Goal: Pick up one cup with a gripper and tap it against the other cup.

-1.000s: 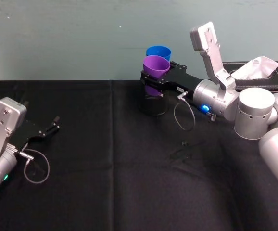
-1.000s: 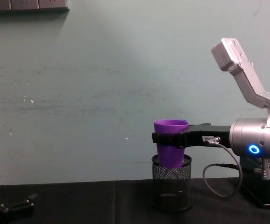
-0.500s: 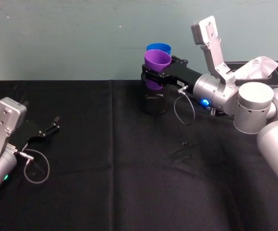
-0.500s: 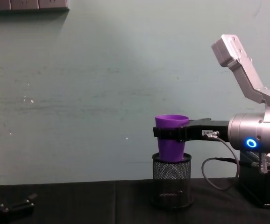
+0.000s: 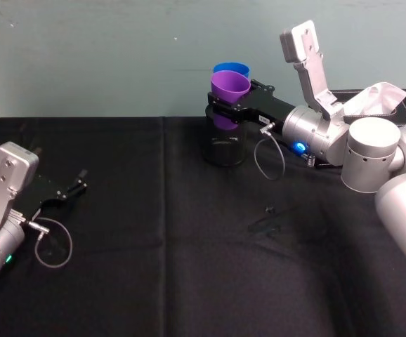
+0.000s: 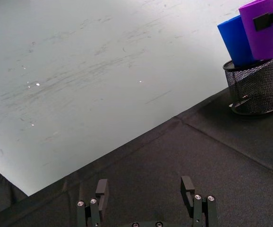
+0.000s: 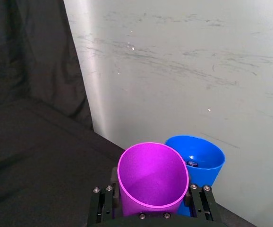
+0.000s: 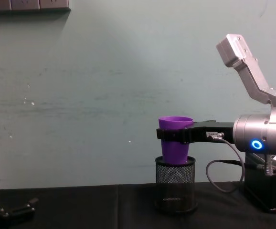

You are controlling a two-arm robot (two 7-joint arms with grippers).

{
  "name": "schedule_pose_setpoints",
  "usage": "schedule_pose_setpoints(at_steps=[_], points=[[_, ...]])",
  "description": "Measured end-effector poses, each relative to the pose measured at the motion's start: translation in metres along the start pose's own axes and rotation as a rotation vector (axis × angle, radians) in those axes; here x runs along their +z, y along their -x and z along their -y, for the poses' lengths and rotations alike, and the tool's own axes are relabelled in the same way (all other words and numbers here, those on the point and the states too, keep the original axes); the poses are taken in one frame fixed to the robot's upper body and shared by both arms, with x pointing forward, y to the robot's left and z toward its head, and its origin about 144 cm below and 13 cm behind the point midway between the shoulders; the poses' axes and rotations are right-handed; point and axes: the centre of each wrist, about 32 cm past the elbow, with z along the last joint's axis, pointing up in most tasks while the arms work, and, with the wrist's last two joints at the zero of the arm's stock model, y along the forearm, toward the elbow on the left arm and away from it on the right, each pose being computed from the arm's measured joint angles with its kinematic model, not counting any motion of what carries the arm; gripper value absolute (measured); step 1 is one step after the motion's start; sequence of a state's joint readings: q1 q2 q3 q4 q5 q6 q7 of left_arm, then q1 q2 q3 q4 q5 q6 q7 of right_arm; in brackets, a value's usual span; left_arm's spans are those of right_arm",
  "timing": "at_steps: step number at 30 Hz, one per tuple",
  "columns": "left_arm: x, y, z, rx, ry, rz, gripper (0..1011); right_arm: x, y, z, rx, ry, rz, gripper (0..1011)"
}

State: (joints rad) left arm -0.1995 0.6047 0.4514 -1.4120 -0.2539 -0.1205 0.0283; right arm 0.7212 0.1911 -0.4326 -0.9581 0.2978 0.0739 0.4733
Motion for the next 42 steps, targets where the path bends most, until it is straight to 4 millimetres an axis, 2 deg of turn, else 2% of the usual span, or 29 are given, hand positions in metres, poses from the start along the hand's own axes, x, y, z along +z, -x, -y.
schedule_pose_setpoints(at_steps=[42], points=[[0.0, 0.0, 0.0, 0.0, 0.0, 0.0, 1000, -0.0004, 0.0003, 0.0002, -0.001, 0.0, 0.001, 723]])
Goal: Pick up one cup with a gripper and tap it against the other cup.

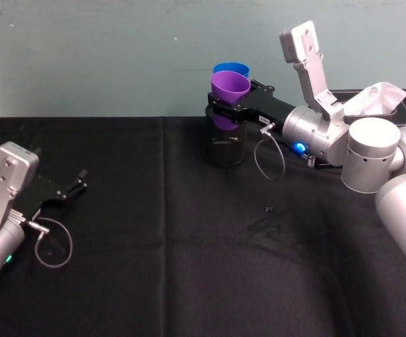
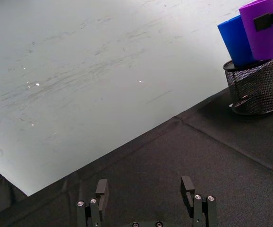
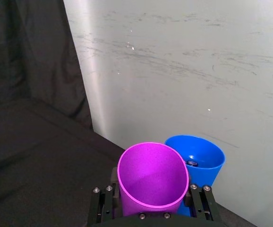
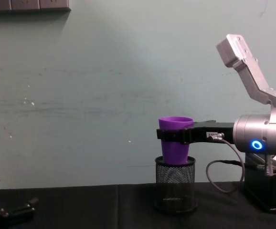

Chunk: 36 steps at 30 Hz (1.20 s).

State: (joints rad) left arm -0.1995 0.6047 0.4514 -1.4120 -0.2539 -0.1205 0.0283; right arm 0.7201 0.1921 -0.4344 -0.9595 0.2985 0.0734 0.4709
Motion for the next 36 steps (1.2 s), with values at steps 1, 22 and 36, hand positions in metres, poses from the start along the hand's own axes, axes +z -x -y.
schedule_pose_setpoints(at_steps=[1, 22, 36], points=[[0.0, 0.0, 0.0, 0.0, 0.0, 0.0, 1000, 0.0, 0.0, 0.0, 0.0, 0.0, 0.0, 723], [0.0, 0.0, 0.0, 0.0, 0.0, 0.0, 1000, 0.0, 0.0, 0.0, 0.0, 0.0, 0.0, 724], [0.0, 0.0, 0.0, 0.0, 0.0, 0.0, 1000, 0.0, 0.0, 0.0, 0.0, 0.0, 0.0, 723]])
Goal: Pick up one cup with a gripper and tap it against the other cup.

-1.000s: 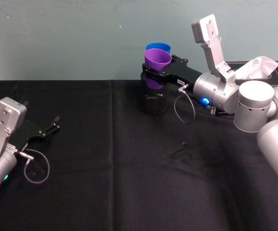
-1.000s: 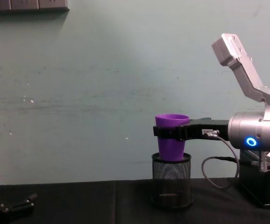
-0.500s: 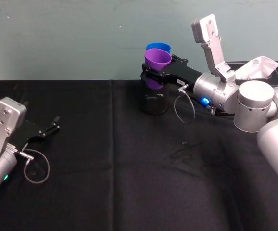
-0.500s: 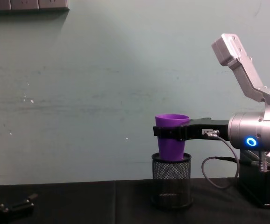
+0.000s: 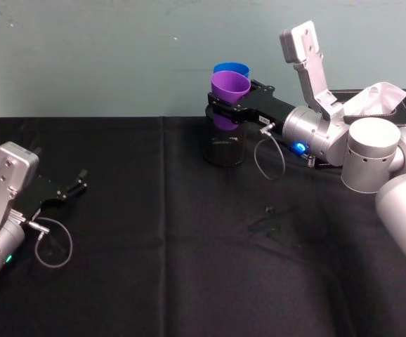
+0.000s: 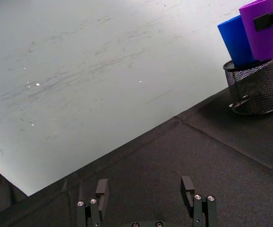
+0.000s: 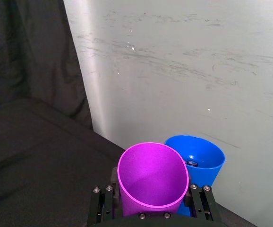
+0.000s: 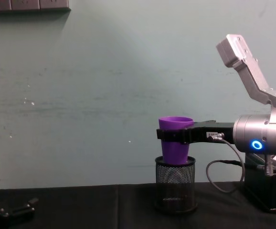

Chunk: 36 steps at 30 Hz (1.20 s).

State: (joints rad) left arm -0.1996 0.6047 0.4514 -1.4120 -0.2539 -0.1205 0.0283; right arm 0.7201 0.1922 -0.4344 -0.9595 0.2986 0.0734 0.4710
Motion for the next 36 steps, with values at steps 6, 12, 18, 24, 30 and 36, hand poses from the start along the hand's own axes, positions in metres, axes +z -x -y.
schedule_pose_setpoints(at_steps=[6, 12, 18, 24, 30, 36], points=[[0.0, 0.0, 0.0, 0.0, 0.0, 0.0, 1000, 0.0, 0.0, 0.0, 0.0, 0.0, 0.0, 723], [0.0, 0.0, 0.0, 0.0, 0.0, 0.0, 1000, 0.0, 0.0, 0.0, 0.0, 0.0, 0.0, 723], [0.0, 0.0, 0.0, 0.0, 0.0, 0.0, 1000, 0.0, 0.0, 0.0, 0.0, 0.0, 0.0, 723], [0.0, 0.0, 0.0, 0.0, 0.0, 0.0, 1000, 0.0, 0.0, 0.0, 0.0, 0.0, 0.0, 723], [0.0, 0.0, 0.0, 0.0, 0.0, 0.0, 1000, 0.0, 0.0, 0.0, 0.0, 0.0, 0.0, 723], [0.0, 0.0, 0.0, 0.0, 0.0, 0.0, 1000, 0.0, 0.0, 0.0, 0.0, 0.0, 0.0, 723]])
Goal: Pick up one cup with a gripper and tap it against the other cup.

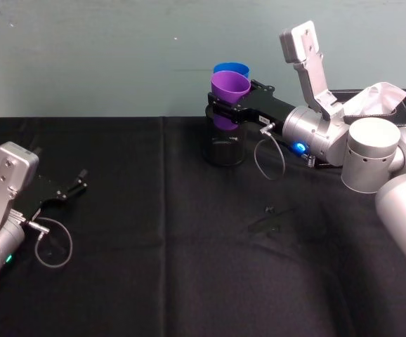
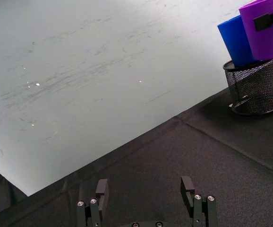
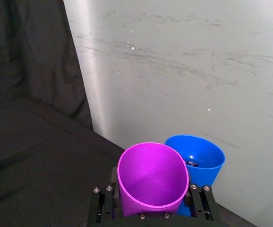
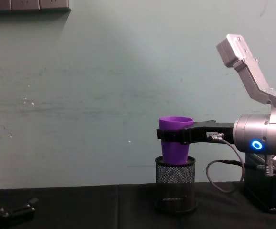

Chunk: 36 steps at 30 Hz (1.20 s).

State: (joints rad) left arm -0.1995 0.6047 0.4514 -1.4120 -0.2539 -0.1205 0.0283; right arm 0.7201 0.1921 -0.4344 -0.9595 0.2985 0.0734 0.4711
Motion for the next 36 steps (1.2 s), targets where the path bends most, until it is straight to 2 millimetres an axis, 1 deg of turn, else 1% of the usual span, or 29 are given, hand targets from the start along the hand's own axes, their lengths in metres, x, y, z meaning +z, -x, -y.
schedule_pose_setpoints(at_steps=[23, 28, 32, 34, 35, 36], points=[[0.0, 0.0, 0.0, 0.0, 0.0, 0.0, 1000, -0.001, 0.001, 0.002, 0.005, -0.004, -0.003, 723], [0.0, 0.0, 0.0, 0.0, 0.0, 0.0, 1000, -0.001, 0.007, 0.012, 0.035, -0.016, -0.001, 724], [0.0, 0.0, 0.0, 0.0, 0.0, 0.0, 1000, -0.001, 0.012, 0.025, 0.057, -0.029, -0.001, 723], [0.0, 0.0, 0.0, 0.0, 0.0, 0.0, 1000, -0.002, 0.017, 0.036, 0.074, -0.037, 0.001, 723], [0.0, 0.0, 0.0, 0.0, 0.0, 0.0, 1000, -0.002, 0.017, 0.036, 0.074, -0.037, 0.001, 723], [0.0, 0.0, 0.0, 0.0, 0.0, 0.0, 1000, -0.002, 0.019, 0.042, 0.082, -0.038, 0.003, 723]])
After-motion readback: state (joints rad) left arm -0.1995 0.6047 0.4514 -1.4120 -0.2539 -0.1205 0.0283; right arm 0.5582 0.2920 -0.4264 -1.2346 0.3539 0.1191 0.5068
